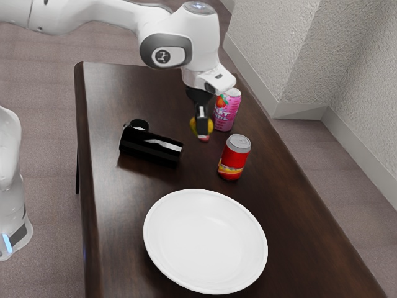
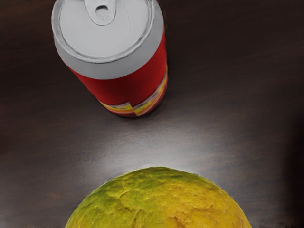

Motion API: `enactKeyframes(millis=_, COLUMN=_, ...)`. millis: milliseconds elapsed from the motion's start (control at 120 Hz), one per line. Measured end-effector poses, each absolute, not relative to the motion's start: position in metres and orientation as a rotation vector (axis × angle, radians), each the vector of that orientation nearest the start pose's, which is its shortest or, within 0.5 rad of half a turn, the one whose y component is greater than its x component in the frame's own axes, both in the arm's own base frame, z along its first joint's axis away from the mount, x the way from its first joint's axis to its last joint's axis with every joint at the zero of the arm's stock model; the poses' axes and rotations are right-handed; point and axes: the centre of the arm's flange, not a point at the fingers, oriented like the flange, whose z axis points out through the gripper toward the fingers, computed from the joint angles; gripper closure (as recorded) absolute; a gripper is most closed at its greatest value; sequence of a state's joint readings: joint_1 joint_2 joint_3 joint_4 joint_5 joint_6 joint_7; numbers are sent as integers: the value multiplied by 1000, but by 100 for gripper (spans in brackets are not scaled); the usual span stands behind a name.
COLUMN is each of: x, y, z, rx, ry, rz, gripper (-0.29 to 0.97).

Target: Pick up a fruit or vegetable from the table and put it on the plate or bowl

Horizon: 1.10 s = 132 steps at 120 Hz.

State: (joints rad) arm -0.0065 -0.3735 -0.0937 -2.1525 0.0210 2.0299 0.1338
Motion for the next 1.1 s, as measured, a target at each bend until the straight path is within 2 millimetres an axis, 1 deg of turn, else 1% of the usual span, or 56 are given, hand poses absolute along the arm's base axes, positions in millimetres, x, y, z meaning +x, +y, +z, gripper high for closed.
enactKeyframes(millis=175, x=453, y=-99, z=574, rx=-2997, ry=505, rz=-337, gripper=36)
enactKeyframes(millis=233, x=448, y=-119, z=572, rx=-2978, ry=563, rz=-325, gripper=36)
enactKeyframes(millis=300, x=440, y=-152, z=575, rx=-2942, ry=652, rz=-327, gripper=36)
enactKeyframes(millis=392, x=426, y=-202, z=579, rx=-2895, ry=785, rz=-338, gripper=36)
enactKeyframes(millis=458, x=418, y=-221, z=579, rx=-2881, ry=836, rz=-337, gripper=36)
enactKeyframes(millis=592, x=417, y=-237, z=572, rx=-2883, ry=881, rz=-312, gripper=36)
enactKeyframes(millis=800, x=417, y=-258, z=568, rx=-2875, ry=941, rz=-300, gripper=36)
enactKeyframes(millis=867, x=417, y=-259, z=568, rx=-2877, ry=946, rz=-297, gripper=23)
enactKeyframes(millis=925, x=417, y=-260, z=567, rx=-2880, ry=949, rz=-295, gripper=15)
enactKeyframes(millis=1000, x=416, y=-261, z=567, rx=-2880, ry=952, rz=-293, gripper=9)
enactKeyframes(millis=1100, x=416, y=-260, z=568, rx=-2880, ry=951, rz=-296, gripper=4)
